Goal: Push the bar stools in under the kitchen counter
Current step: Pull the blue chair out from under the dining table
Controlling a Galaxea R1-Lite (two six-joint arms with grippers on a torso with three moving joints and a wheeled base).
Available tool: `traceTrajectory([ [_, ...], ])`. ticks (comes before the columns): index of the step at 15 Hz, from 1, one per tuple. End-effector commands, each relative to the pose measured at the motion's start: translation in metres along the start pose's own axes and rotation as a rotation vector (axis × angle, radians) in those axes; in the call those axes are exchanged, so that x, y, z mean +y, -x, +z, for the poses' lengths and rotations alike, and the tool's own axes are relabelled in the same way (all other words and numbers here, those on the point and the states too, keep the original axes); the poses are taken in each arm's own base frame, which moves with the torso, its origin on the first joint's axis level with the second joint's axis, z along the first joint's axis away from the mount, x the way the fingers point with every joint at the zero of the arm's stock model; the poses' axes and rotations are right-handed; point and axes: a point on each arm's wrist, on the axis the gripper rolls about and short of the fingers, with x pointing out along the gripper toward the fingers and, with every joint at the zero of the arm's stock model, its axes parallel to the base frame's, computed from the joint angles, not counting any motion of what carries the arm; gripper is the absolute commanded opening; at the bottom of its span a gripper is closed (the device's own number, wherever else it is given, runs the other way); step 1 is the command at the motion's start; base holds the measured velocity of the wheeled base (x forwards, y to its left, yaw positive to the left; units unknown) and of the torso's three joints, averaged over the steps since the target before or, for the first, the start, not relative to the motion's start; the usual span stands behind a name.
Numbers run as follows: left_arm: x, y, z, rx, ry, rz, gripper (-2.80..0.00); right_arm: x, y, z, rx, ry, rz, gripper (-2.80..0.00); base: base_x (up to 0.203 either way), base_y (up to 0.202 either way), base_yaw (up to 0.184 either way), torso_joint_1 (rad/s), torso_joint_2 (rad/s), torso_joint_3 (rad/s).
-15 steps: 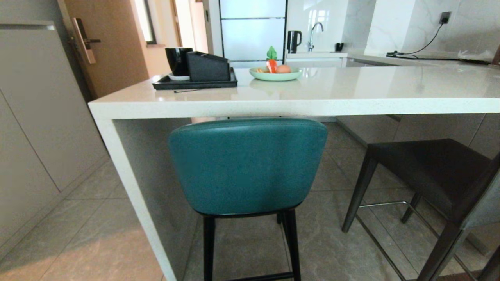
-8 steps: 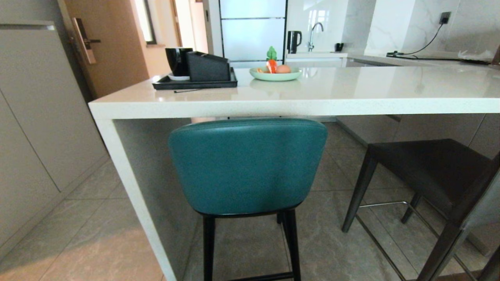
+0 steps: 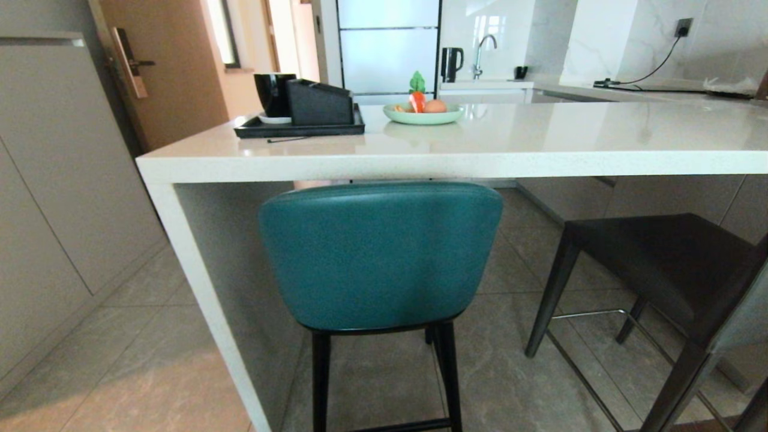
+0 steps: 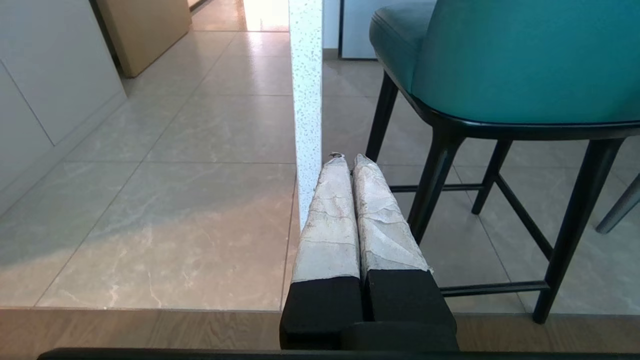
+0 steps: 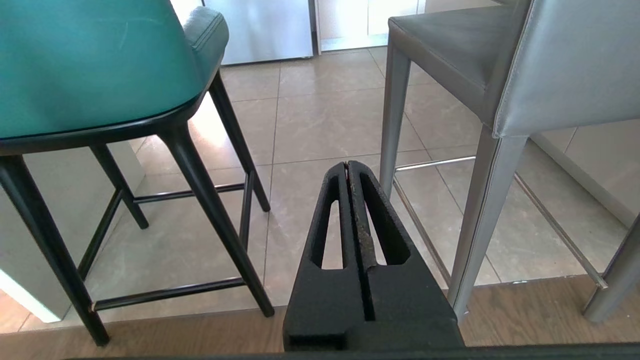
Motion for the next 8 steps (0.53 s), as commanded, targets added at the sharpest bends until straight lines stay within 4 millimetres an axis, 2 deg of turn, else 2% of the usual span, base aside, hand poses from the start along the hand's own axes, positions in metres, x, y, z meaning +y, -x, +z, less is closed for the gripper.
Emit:
traceTrajectory([
  [1, 0.0000, -0.0003, -0.0006, 0.002, -0.001, 0.000, -2.80, 0.0000, -0.0003, -0.0007, 0.003, 0.000, 0.001, -2.80, 0.000, 0.000, 0.000, 0.000, 0.00, 0.000],
  [8, 0.0000, -0.0002, -0.0008, 0.006, -0.004, -0.001, -2.80, 0.0000, -0.0002, -0.0007, 0.002, 0.004, 0.002, -2.80, 0.000, 0.000, 0.000, 0.000, 0.00, 0.000],
])
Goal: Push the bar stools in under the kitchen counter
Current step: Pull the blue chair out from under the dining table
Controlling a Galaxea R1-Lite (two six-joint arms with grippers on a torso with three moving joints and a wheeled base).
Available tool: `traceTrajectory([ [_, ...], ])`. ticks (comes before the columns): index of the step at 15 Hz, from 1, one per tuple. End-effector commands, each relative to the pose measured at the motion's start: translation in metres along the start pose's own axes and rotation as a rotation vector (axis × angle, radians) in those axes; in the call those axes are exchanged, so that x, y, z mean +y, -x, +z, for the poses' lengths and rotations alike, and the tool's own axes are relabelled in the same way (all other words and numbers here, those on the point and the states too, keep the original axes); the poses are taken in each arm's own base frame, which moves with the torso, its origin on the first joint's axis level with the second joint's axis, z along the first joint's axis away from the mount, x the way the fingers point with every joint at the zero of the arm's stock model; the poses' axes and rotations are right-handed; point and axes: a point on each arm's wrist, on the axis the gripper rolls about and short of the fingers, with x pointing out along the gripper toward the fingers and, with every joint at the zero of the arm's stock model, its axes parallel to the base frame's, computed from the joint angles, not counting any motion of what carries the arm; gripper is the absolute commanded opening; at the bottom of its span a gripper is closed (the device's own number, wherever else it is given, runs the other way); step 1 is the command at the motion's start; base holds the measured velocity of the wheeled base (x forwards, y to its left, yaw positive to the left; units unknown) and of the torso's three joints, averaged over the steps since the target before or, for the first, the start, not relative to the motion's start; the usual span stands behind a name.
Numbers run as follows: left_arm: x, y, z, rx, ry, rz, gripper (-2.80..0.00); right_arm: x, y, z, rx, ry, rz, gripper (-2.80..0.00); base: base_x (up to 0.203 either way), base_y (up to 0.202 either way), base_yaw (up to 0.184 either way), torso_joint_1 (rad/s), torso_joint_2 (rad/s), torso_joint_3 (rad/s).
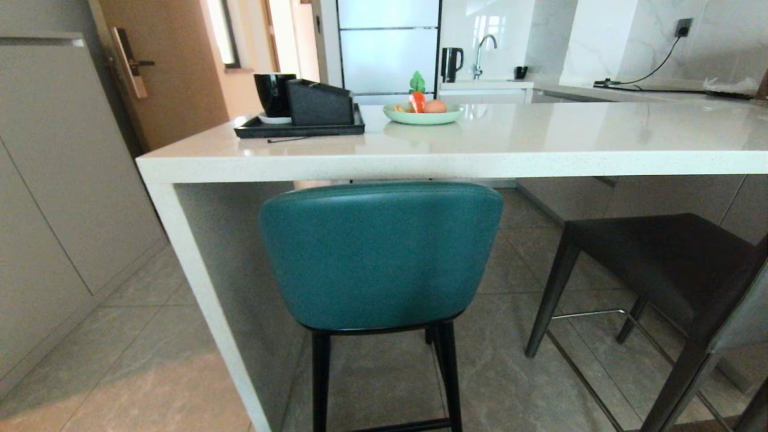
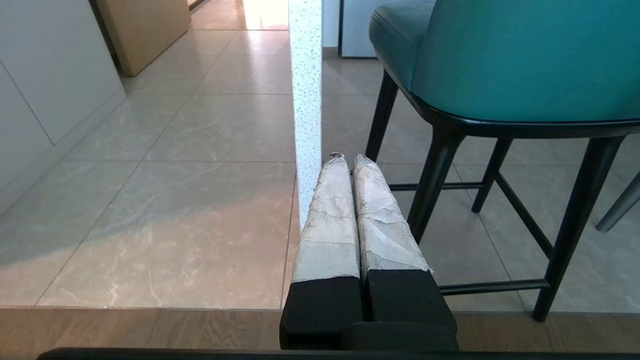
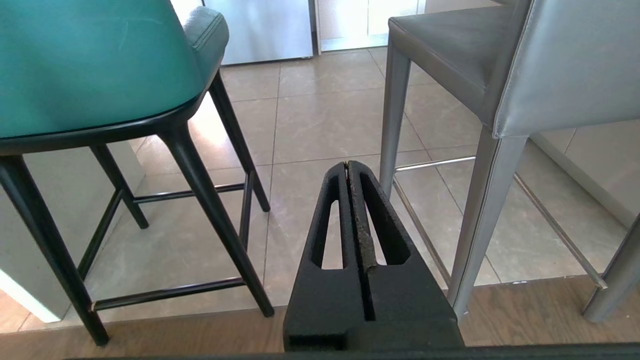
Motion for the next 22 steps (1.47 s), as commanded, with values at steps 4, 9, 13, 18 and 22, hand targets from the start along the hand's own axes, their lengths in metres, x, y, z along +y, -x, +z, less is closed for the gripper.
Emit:
traceTrajectory([
  [4, 0.000, 0.002, 0.006, -0.020, -0.007, 0.004, -2.80, 0.000, 0.000, -0.001, 0.003, 0.051, 0.004, -2.80, 0.000, 0.000, 0.000, 0.000, 0.00, 0.000],
  [9, -0.002, -0.003, 0.063, 0.039, 0.014, -0.064, -2.80, 0.001, 0.000, 0.049, 0.004, 0.075, -0.013, -2.80, 0.000, 0.000, 0.000, 0.000, 0.00, 0.000],
  [13, -0.003, -0.043, 0.090, 0.125, 0.020, -0.107, -2.80, 0.002, -0.021, 0.088, 0.092, 0.066, -0.010, -2.80, 0.000, 0.000, 0.000, 0.000, 0.00, 0.000],
  [18, -0.011, -0.107, 0.112, 0.113, 0.024, -0.198, -2.80, 0.003, -0.075, 0.122, 0.131, 0.060, 0.020, -2.80, 0.000, 0.000, 0.000, 0.000, 0.00, 0.000],
  [22, -0.026, -0.147, 0.105, 0.231, 0.042, -0.277, -2.80, 0.007, -0.121, 0.125, 0.225, -0.068, 0.156, -2.80, 0.000, 0.000, 0.000, 0.000, 0.00, 0.000],
])
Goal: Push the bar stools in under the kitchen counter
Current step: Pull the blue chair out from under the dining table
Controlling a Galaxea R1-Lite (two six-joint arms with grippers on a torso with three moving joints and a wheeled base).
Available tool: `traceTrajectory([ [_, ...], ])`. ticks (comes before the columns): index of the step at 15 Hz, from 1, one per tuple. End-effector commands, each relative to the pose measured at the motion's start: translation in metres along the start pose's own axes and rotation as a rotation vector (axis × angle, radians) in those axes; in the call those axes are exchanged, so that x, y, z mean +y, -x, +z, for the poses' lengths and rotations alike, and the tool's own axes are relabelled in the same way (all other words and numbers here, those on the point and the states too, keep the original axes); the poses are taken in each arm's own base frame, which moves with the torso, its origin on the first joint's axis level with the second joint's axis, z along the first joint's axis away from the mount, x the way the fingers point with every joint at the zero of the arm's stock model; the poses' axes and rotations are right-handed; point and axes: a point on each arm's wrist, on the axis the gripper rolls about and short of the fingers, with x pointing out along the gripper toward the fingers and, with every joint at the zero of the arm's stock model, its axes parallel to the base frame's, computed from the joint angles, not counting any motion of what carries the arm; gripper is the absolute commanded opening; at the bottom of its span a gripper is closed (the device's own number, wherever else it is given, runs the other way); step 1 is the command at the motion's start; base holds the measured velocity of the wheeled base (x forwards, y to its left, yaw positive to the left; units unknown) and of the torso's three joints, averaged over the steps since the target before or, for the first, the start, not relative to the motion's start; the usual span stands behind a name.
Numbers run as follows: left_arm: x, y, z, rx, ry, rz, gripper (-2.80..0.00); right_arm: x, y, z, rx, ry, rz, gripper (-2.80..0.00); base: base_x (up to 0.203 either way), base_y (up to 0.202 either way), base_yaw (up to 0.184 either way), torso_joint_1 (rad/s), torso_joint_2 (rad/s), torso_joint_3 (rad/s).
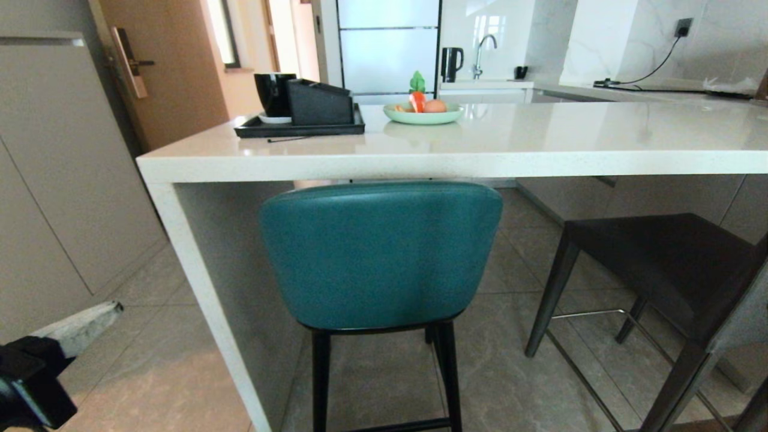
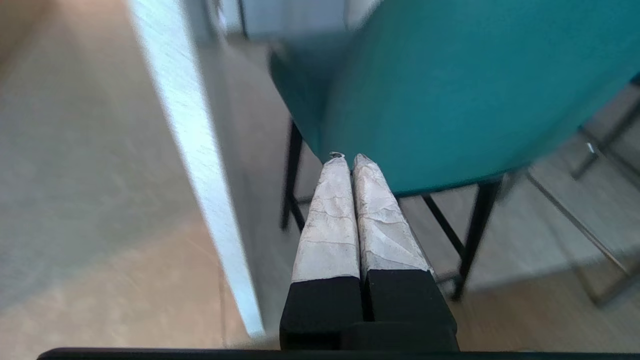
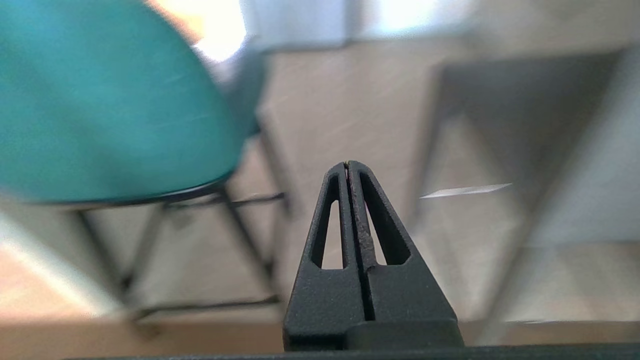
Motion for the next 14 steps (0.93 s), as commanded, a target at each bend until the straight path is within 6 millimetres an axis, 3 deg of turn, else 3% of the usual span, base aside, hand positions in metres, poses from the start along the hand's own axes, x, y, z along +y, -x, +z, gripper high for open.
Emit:
traceTrajectory([
  [1, 0.002, -0.039, -0.008, 0.113, 0.022, -0.015, -2.80, -0.003, -0.036, -0.004, 0.136, -0.071, 0.051, -2.80, 0.000, 0.000, 0.000, 0.000, 0.00, 0.000],
  [6, 0.007, -0.099, -0.017, 0.098, 0.061, -0.010, -2.80, 0.003, -0.075, 0.003, 0.156, -0.043, 0.138, -2.80, 0.000, 0.000, 0.000, 0.000, 0.00, 0.000],
  [10, 0.009, -0.127, -0.020, 0.099, 0.067, -0.007, -2.80, 0.006, -0.095, 0.006, 0.129, 0.022, 0.166, -2.80, 0.000, 0.000, 0.000, 0.000, 0.00, 0.000],
  [14, 0.012, -0.158, -0.033, 0.136, 0.094, -0.003, -2.80, 0.016, -0.117, -0.006, 0.168, 0.027, 0.259, -2.80, 0.000, 0.000, 0.000, 0.000, 0.00, 0.000],
])
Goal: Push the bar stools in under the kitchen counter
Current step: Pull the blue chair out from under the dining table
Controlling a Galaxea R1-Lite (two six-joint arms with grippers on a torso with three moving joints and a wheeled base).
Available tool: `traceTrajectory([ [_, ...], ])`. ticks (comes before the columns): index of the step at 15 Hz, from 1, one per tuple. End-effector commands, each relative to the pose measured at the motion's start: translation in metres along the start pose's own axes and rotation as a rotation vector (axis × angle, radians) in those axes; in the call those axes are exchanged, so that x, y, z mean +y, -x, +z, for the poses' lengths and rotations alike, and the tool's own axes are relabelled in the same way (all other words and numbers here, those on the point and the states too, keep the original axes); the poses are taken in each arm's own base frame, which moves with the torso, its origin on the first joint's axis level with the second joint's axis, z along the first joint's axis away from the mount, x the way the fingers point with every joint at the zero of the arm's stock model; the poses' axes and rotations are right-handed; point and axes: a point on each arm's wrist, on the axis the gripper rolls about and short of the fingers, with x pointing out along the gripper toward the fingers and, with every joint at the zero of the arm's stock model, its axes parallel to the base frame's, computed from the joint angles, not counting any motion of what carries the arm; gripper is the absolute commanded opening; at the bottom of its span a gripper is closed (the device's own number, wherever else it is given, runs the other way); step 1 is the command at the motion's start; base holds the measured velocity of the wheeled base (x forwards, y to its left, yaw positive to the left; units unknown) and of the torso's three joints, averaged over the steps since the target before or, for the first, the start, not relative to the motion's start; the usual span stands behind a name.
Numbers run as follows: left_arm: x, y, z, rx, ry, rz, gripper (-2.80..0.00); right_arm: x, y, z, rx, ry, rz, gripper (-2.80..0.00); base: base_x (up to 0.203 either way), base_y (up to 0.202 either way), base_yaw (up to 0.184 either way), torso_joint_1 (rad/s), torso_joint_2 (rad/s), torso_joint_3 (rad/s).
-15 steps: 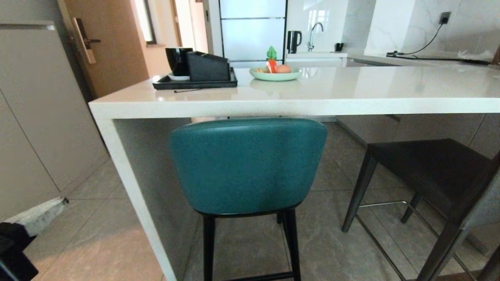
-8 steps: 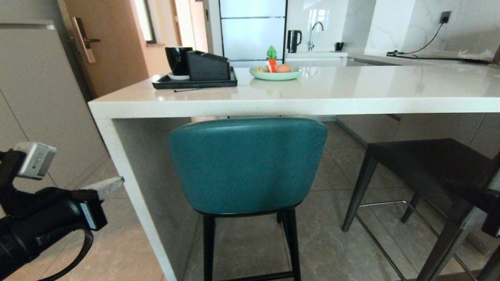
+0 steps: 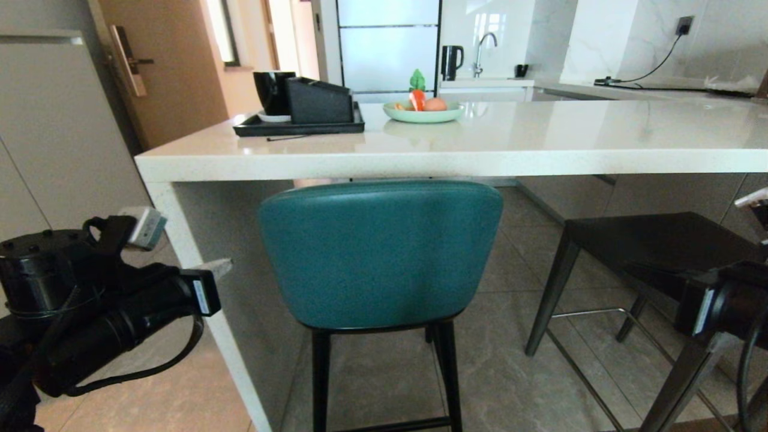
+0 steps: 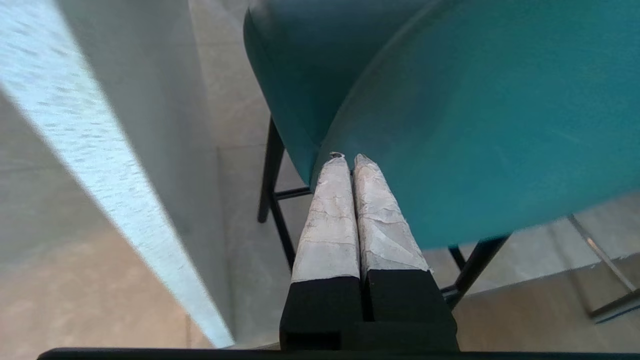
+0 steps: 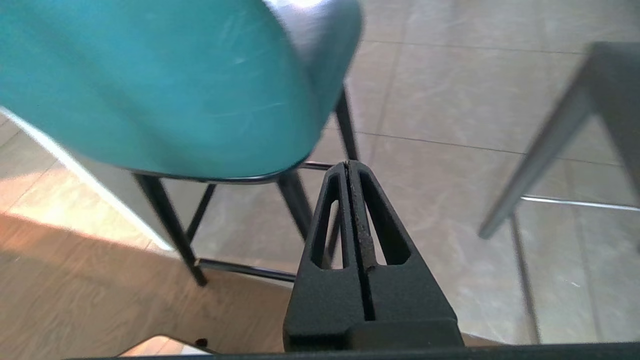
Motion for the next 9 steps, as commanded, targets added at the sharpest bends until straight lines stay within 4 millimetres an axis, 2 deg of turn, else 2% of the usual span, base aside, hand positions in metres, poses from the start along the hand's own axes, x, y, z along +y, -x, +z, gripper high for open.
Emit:
traceTrajectory([
  [1, 0.005, -0.030, -0.013, 0.024, 0.020, 0.008, -2.80, -0.001, -0.024, -0.010, 0.031, 0.000, 0.031, -2.80, 0.000, 0.000, 0.000, 0.000, 0.00, 0.000],
  [4, 0.010, -0.063, -0.019, -0.074, 0.023, 0.044, -2.80, -0.004, -0.051, -0.013, -0.066, 0.026, 0.056, -2.80, 0.000, 0.000, 0.000, 0.000, 0.00, 0.000],
  [6, 0.010, -0.071, -0.017, -0.121, 0.022, 0.039, -2.80, -0.004, -0.056, -0.023, -0.057, 0.022, 0.061, -2.80, 0.000, 0.000, 0.000, 0.000, 0.00, 0.000],
  [9, 0.016, -0.085, -0.023, -0.106, 0.024, 0.052, -2.80, -0.008, -0.070, -0.026, -0.033, 0.020, 0.059, -2.80, 0.000, 0.000, 0.000, 0.000, 0.00, 0.000],
])
